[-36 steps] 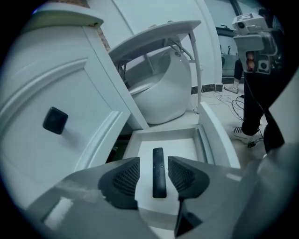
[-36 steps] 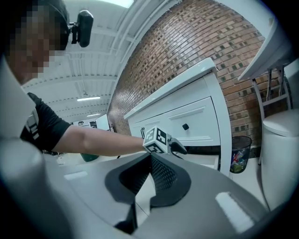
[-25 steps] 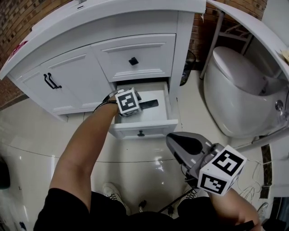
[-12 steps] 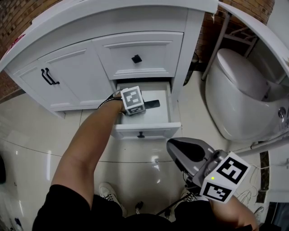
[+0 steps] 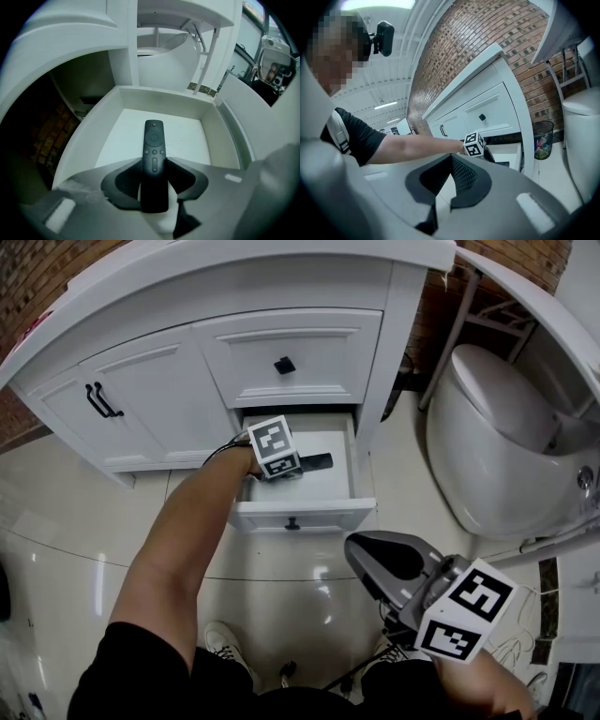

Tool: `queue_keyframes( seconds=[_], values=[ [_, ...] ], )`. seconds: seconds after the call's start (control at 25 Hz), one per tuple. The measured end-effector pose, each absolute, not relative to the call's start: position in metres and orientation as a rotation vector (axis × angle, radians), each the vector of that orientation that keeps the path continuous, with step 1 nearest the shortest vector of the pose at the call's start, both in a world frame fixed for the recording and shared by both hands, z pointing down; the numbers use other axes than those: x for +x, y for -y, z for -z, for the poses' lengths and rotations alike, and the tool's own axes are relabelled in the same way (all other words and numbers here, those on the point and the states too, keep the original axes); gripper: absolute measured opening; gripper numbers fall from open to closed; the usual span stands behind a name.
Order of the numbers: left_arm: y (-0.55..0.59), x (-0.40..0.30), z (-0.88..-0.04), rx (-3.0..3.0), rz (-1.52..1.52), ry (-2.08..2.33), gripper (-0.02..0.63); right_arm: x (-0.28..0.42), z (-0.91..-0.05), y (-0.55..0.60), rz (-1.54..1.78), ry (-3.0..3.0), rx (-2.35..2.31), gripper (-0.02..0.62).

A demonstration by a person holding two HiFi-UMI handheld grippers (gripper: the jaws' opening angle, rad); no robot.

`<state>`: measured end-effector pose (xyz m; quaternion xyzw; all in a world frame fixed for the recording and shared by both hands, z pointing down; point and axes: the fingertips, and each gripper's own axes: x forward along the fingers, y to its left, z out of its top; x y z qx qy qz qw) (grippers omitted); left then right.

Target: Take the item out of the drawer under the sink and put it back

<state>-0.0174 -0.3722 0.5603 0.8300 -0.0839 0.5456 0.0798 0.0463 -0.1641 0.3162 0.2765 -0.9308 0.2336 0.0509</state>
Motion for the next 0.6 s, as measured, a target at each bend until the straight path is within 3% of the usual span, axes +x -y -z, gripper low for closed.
queue_keyframes(
  seconds=[0.24,0.6],
  values=[
    [0.378,-0.014,-0.546,2.544,-1.614,0.332,0.167,0.05,-0.313,0.165,-0.682,2.836,0.862,0.002],
    [0.374,-0.029,-0.46,2.719,-1.391,0.608,0.167,0.037,-0.293,0.155,-0.578,2.881,0.849,0.002]
  ],
)
